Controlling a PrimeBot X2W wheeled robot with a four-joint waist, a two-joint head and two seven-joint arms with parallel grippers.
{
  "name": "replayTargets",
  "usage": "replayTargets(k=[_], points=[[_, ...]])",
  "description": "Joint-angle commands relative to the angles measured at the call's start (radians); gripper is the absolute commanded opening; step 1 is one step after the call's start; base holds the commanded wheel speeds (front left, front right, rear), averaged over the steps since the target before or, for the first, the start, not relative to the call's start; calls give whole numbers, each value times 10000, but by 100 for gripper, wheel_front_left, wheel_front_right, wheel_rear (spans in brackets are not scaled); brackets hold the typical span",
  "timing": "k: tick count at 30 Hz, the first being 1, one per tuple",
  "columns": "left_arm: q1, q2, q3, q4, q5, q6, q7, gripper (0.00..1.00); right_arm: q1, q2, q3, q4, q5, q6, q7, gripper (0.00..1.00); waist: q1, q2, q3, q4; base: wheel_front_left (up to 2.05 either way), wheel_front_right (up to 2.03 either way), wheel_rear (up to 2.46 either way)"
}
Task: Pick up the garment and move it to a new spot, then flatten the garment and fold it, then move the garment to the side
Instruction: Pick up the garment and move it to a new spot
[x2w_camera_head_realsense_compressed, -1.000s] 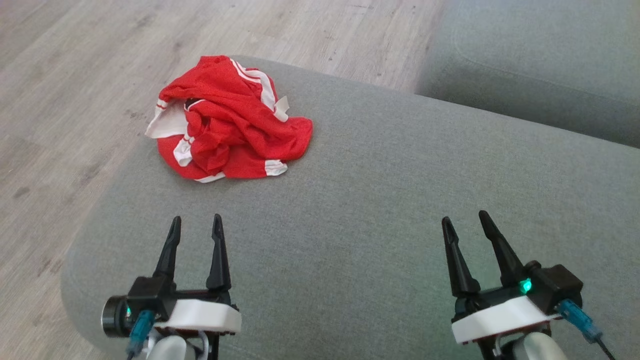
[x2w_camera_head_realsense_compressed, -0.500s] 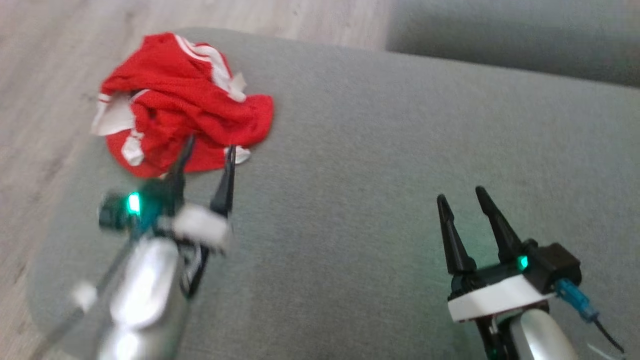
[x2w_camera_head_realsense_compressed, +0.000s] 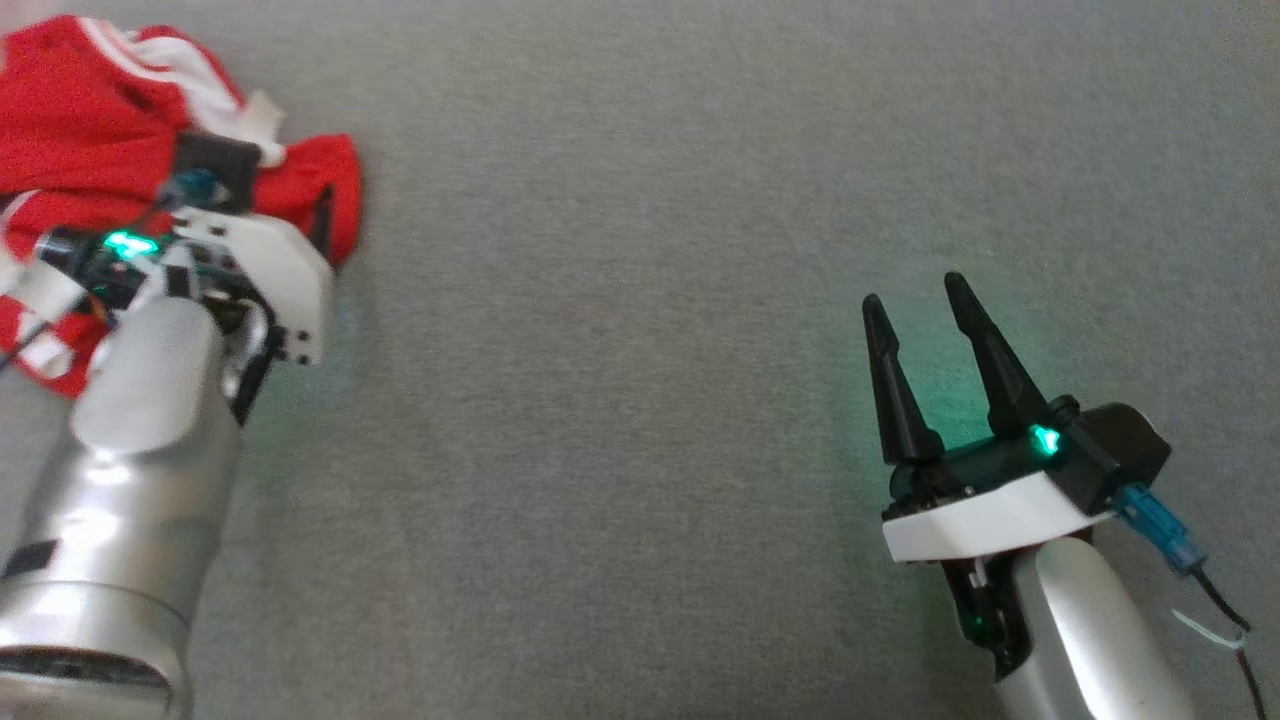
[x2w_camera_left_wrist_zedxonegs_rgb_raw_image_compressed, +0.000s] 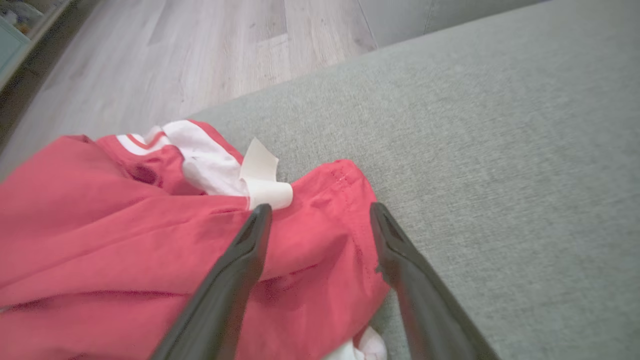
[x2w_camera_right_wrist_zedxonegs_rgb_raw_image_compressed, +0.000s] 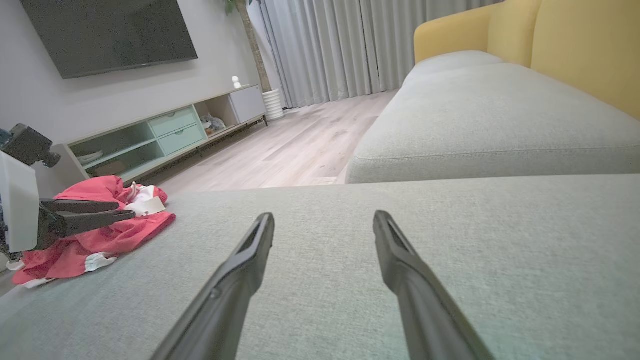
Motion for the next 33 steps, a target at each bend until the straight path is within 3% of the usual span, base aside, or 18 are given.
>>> replayTargets(k=[1, 11, 13, 14, 18, 24, 33], points=[[-613, 635, 243, 17, -134, -36, 84, 100, -278, -33, 277, -354, 69, -7, -109, 100, -3, 0, 516, -539, 0, 0, 0], [-1143, 724, 315, 1863, -808, -48, 1221, 100, -454, -33, 417, -381, 108, -7, -109, 100, -3, 0, 807, -940, 0, 0, 0], [-1173, 692, 369, 2067, -936, -49, 1304, 23, -505, -33, 401, -405, 109, -7, -109, 100, -3, 0, 822, -980, 0, 0, 0], [-1193, 666, 392, 2119, -1001, -49, 1282, 0, -523, -33, 373, -415, 124, -7, -109, 100, -3, 0, 823, -989, 0, 0, 0], [-1284, 579, 495, 2106, -1194, -50, 856, 0, -526, -33, 322, -408, 147, -7, -109, 100, -3, 0, 765, -988, 0, 0, 0], [-1503, 356, 647, 1621, -1342, 167, -1227, 0, -394, -33, 288, -255, 132, -7, -109, 100, -3, 0, 276, -923, 0, 0, 0], [-1711, -673, 291, 434, -1505, 25, -3841, 0, -56, -33, 197, -162, 382, -7, -109, 100, -3, 0, -929, -910, 0, 0, 0]])
